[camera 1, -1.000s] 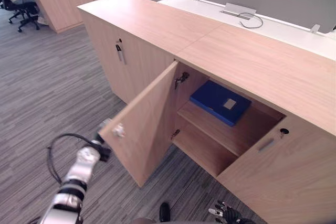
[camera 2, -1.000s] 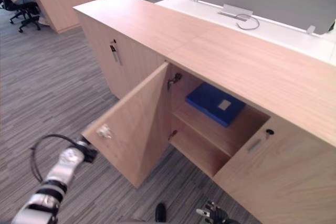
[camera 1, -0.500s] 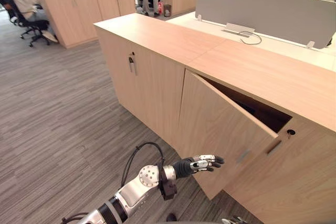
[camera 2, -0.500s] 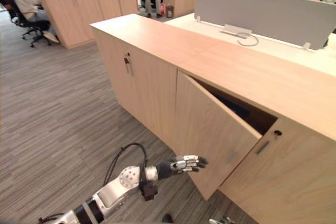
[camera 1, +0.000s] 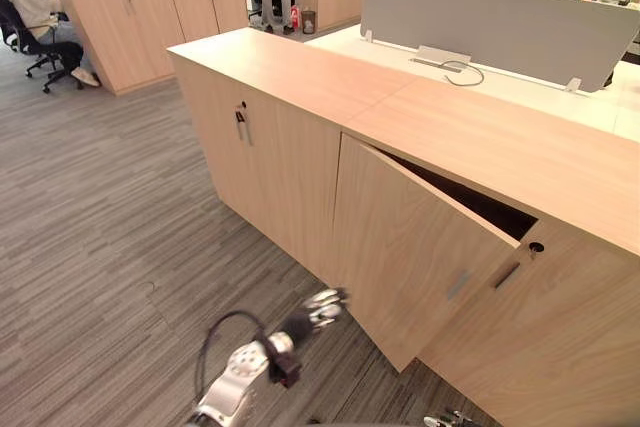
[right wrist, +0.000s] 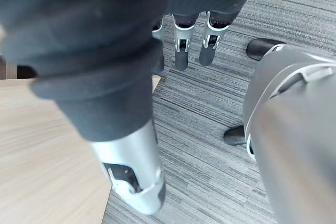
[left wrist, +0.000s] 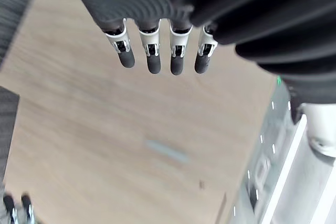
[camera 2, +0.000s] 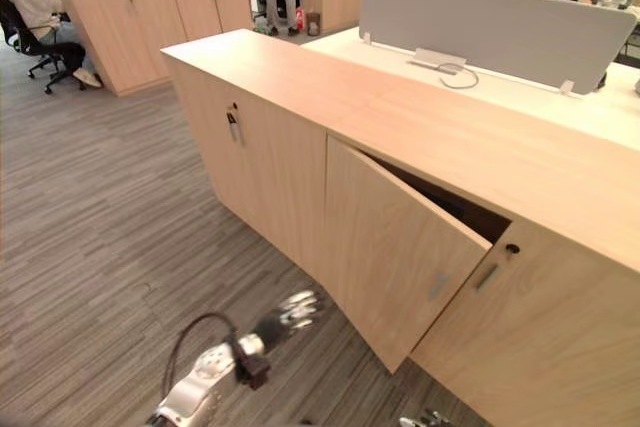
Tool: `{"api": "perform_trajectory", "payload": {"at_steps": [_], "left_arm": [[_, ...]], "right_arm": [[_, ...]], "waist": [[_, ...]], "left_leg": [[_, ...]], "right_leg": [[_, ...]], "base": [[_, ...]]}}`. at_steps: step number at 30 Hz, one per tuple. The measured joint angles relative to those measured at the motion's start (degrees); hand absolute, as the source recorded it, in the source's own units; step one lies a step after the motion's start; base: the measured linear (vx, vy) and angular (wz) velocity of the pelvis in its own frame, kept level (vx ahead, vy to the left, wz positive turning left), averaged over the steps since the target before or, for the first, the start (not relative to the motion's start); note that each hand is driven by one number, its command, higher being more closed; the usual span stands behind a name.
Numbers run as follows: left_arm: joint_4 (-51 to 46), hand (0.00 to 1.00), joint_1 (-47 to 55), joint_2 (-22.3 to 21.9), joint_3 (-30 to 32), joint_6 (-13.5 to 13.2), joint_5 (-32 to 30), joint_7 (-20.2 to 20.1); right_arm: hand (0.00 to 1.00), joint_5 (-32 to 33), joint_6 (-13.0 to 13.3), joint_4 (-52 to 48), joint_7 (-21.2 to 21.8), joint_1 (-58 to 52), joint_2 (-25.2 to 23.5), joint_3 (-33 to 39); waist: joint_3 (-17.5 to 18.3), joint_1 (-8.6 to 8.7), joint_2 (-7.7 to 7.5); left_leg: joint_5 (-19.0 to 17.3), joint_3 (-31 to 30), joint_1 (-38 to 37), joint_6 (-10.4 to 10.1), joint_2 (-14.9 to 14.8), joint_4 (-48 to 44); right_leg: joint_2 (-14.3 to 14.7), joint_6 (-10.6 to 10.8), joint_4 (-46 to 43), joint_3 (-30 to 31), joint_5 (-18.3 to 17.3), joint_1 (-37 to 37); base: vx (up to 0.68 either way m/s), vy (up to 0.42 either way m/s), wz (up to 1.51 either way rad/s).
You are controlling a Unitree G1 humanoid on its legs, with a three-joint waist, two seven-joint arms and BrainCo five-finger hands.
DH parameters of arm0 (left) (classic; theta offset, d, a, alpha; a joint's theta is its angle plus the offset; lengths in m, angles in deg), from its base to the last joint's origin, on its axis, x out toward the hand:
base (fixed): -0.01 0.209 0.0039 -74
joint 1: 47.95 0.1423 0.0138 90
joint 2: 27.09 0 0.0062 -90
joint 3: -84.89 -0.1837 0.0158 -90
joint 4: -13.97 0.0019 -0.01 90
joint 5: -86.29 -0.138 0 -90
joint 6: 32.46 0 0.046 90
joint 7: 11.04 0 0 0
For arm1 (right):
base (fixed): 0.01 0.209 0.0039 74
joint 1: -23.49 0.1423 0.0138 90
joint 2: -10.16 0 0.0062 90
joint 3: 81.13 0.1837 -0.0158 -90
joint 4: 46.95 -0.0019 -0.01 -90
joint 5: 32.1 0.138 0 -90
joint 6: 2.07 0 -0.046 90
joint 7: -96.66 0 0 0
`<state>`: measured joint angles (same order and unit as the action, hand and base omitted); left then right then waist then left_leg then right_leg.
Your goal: Walk over to the cabinet, pick up the folder, carry it to the office cabinet, place the folder inside the office cabinet, then close the office cabinet door
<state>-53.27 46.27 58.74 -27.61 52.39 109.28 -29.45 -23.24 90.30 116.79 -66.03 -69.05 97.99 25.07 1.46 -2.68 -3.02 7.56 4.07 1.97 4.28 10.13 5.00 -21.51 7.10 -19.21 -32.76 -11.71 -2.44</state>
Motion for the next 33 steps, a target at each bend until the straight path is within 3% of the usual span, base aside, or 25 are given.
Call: {"api": "perform_trajectory", "payload": {"at_steps": [2, 3, 5, 7, 13, 16, 17, 18, 19, 20, 22, 24, 25, 26, 29, 33], "left_arm": [[11.8, 0.00, 0.6, -0.2, 9.4, -1.5, -2.5, 2.4], [15.1, 0.00, 0.5, 0.3, 11.6, -1.5, -2.9, 2.8], [27.2, 0.00, 0.6, 3.0, 19.1, -1.1, -2.7, 3.5], [34.1, 0.00, 1.1, 3.9, 25.2, -0.8, -2.9, 4.4], [38.4, 0.00, 5.6, 1.4, 37.5, -1.0, -13.6, 7.1], [38.6, 0.00, 6.3, -2.0, 43.4, -1.1, -13.0, 9.0], [38.5, 0.00, 6.6, -3.8, 45.2, -1.2, -11.4, 10.0], [38.5, 0.00, 6.6, -4.8, 45.8, -1.4, -10.6, 10.4], [38.1, 0.00, 7.0, -6.6, 45.9, -1.5, -9.0, 11.4], [36.5, 0.00, 7.4, -8.0, 44.8, -1.6, -8.5, 12.4], [34.5, 0.00, 7.6, -8.0, 40.7, -2.0, -9.1, 13.4], [32.7, 0.00, 7.3, -6.9, 35.5, -2.9, -12.5, 14.3], [31.6, 0.00, 6.7, -6.6, 33.3, -3.4, -15.0, 14.4], [30.9, 0.00, 6.6, -6.6, 31.5, -3.9, -16.6, 14.4], [30.9, 0.00, 4.5, -3.6, 26.0, -4.3, -20.7, 14.1], [30.9, 0.00, 2.0, -2.8, 22.6, -4.5, -22.4, 12.9]], "right_arm": [[0.00, 0.1, 0.0, -1.1, 0.2, 0.2, -0.7, 0.0], [0.00, 0.1, 0.0, -1.8, 0.3, 0.5, -1.1, 0.0], [0.00, 0.1, 0.0, -3.4, 1.3, 0.8, -2.0, -0.1], [0.00, 0.1, -0.1, -3.3, 1.8, 0.5, -2.0, -0.1], [0.00, -1.7, -0.1, -3.3, 2.4, -0.8, -2.6, 1.3], [0.00, -1.6, -0.2, -3.3, 1.6, -1.0, -3.4, 5.0], [0.00, -1.0, -0.1, -3.6, 1.1, -0.8, -3.4, 5.1], [0.00, -1.0, -0.1, -3.8, 0.8, -0.7, -3.4, 5.1], [0.00, -1.0, -0.1, -4.2, 0.2, -0.5, -3.5, 4.9], [0.00, -0.9, -0.1, -4.3, -0.3, 0.1, -3.9, 4.2], [0.00, -0.9, 0.0, -4.5, -0.9, 0.8, -4.5, 0.7], [0.00, -1.0, 0.0, -4.7, -1.8, 0.8, -4.8, -2.5], [0.00, -1.0, 0.0, -4.8, -2.1, 1.1, -4.7, -2.8], [0.00, -1.1, 0.1, -4.8, -2.2, 1.3, -4.7, -2.9], [0.00, -1.4, 0.1, -6.4, -2.2, 1.1, -6.1, -6.4], [0.00, -2.7, 0.8, -7.0, -2.3, 0.9, -6.0, -6.8]], "waist": [[-0.8, -0.70, -0.91], [-1.3, -0.50, -0.95], [-3.1, -0.04, -2.70], [-3.6, 0.08, -3.48], [-3.2, 0.69, -3.11], [-3.7, 1.59, -2.43], [-3.9, 1.59, -1.21], [-4.3, 1.59, -0.39], [-4.7, 1.37, 1.50], [-4.9, 0.93, 2.81], [-5.8, 0.01, 3.31], [-6.5, -0.16, 3.60], [-7.2, -0.09, 4.31], [-7.7, -0.11, 5.40], [-7.6, 0.32, 3.88], [-7.4, 1.53, 3.14]], "left_leg": [[0.0, 1.8, 0.9, 0.0, -1.7, 0.0], [0.0, 2.1, 0.9, -0.1, -2.2, 0.0], [0.0, 3.6, 0.6, -0.9, -4.3, 0.0], [-0.1, 5.0, 0.6, -2.1, -6.2, -0.1], [-1.5, 9.1, 0.0, -4.8, -10.8, -0.9], [-7.7, 10.0, 2.4, -5.9, -13.0, -10.7], [-12.3, 10.8, 5.1, -6.0, -15.3, -18.9], [-14.6, 10.8, 6.0, -6.2, -16.8, -23.1], [-18.7, 11.1, 7.6, -6.5, -19.9, -30.6], [-20.5, 10.9, 9.5, -6.0, -22.5, -37.4], [-20.0, 7.5, 12.4, -6.0, -23.7, -46.3], [-23.9, -0.9, 13.7, -7.8, -19.8, -46.1], [-23.9, -5.0, 12.9, -7.9, -16.8, -40.1], [-20.4, -6.6, 11.3, -6.8, -15.5, -35.0], [-19.6, -3.1, 9.5, -5.9, -13.5, -32.6], [-17.0, -1.2, 9.0, -4.4, -11.4, -28.0]], "right_leg": [[1.4, 0.0, 0.1, 0.8, 0.0, 1.6], [1.8, 0.0, 0.4, 0.8, 0.0, 1.6], [4.4, -0.3, 2.1, 1.7, 0.2, 1.5], [6.6, -0.8, 4.2, 2.8, 0.9, 1.5], [12.1, -2.2, 9.6, 6.6, 2.4, 0.8], [13.4, -2.4, 10.9, 7.8, 2.4, -1.1], [14.4, -2.8, 10.9, 8.4, 2.2, -1.9], [15.2, -3.0, 10.9, 8.8, 2.0, -2.5], [17.2, -3.4, 10.9, 10.4, 1.8, -3.4], [18.6, -4.0, 10.7, 12.4, 1.4, -3.6], [19.3, -4.3, 10.3, 15.2, 1.2, -4.2], [18.4, -4.5, 9.3, 17.4, 1.1, -4.8], [17.5, -4.4, 8.2, 18.4, 1.0, -4.3], [17.3, -4.1, 7.2, 19.5, 0.8, -3.9], [14.6, -3.3, 6.7, 21.6, 0.3, -2.3], [12.3, -1.2, 9.0, 22.5, 1.6, -0.9]], "base": [[-0.08, -0.109, -0.35], [-0.11, -0.176, -0.43], [-0.10, -0.211, -0.38], [-0.05, -0.196, -0.44], [0.00, -0.173, -0.45], [0.04, -0.134, -0.27], [0.06, -0.082, -0.39], [0.10, -0.085, -0.59], [0.11, -0.055, -0.70], [0.10, -0.036, -0.79], [0.08, 0.023, -0.78], [0.11, 0.116, -0.57], [0.07, 0.226, -0.50], [0.03, 0.181, -0.51], [0.02, 0.173, -0.44], [-0.02, 0.094, -0.17]]}}
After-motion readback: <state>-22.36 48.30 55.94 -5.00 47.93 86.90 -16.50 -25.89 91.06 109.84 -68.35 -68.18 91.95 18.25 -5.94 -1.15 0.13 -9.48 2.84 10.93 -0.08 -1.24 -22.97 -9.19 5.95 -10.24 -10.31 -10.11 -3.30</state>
